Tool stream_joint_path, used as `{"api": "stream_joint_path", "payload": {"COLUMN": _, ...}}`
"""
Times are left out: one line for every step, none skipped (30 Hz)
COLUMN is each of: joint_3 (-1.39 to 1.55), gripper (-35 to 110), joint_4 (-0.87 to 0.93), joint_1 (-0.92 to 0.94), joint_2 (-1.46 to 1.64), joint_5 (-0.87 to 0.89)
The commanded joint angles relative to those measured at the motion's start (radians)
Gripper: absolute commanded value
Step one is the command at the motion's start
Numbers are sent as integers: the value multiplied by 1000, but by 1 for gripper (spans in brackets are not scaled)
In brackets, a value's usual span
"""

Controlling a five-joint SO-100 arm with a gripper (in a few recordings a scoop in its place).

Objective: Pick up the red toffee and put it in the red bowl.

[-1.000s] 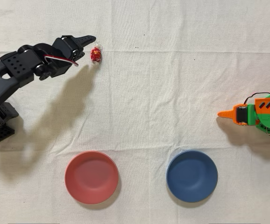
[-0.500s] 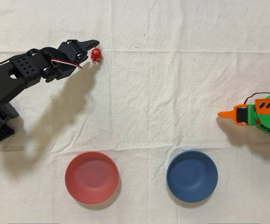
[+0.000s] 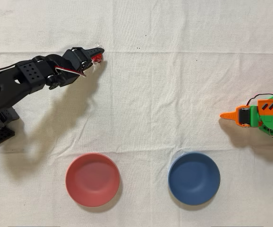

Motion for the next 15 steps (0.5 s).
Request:
{"api": "stream_joint_path", "payload": {"joint_3": -2, "gripper": 27, "joint_4": -8, "joint_1": -18, "joint_2": 18, "joint_5": -8}}
{"api": "stream_joint_path", "payload": {"joint_3": -2, "gripper": 27, "joint_4": -11, "joint_1": -18, "joint_2": 14, "joint_5": -6}}
{"api": "stream_joint_path", "payload": {"joint_3": -3, "gripper": 27, "joint_4": -12, "joint_1": -18, "joint_2": 9, "joint_5": -5}}
{"api": "stream_joint_path", "payload": {"joint_3": -6, "gripper": 27, "joint_4": -12, "joint_1": -20, "joint_2": 5, "joint_5": -2}}
{"api": "stream_joint_path", "payload": {"joint_3": -8, "gripper": 27, "joint_4": -12, "joint_1": -21, "joint_2": 0, "joint_5": 0}}
{"api": "stream_joint_path", "payload": {"joint_3": -11, "gripper": 27, "joint_4": -14, "joint_1": -23, "joint_2": -6, "joint_5": 2}}
{"api": "stream_joint_path", "payload": {"joint_3": -14, "gripper": 27, "joint_4": -15, "joint_1": -23, "joint_2": -14, "joint_5": 5}}
{"api": "stream_joint_path", "payload": {"joint_3": -18, "gripper": 27, "joint_4": -15, "joint_1": -23, "joint_2": -20, "joint_5": 5}}
{"api": "stream_joint_path", "payload": {"joint_3": -25, "gripper": 27, "joint_4": -17, "joint_1": -23, "joint_2": -28, "joint_5": 5}}
{"api": "stream_joint_path", "payload": {"joint_3": -31, "gripper": 27, "joint_4": -18, "joint_1": -23, "joint_2": -35, "joint_5": 5}}
{"api": "stream_joint_path", "payload": {"joint_3": -38, "gripper": 27, "joint_4": -18, "joint_1": -23, "joint_2": -43, "joint_5": 6}}
{"api": "stream_joint_path", "payload": {"joint_3": -44, "gripper": 27, "joint_4": -18, "joint_1": -25, "joint_2": -51, "joint_5": 6}}
{"api": "stream_joint_path", "payload": {"joint_3": -52, "gripper": 27, "joint_4": -20, "joint_1": -26, "joint_2": -57, "joint_5": 6}}
{"api": "stream_joint_path", "payload": {"joint_3": -60, "gripper": 27, "joint_4": -21, "joint_1": -28, "joint_2": -64, "joint_5": 6}}
{"api": "stream_joint_path", "payload": {"joint_3": -69, "gripper": 27, "joint_4": -21, "joint_1": -29, "joint_2": -72, "joint_5": 6}}
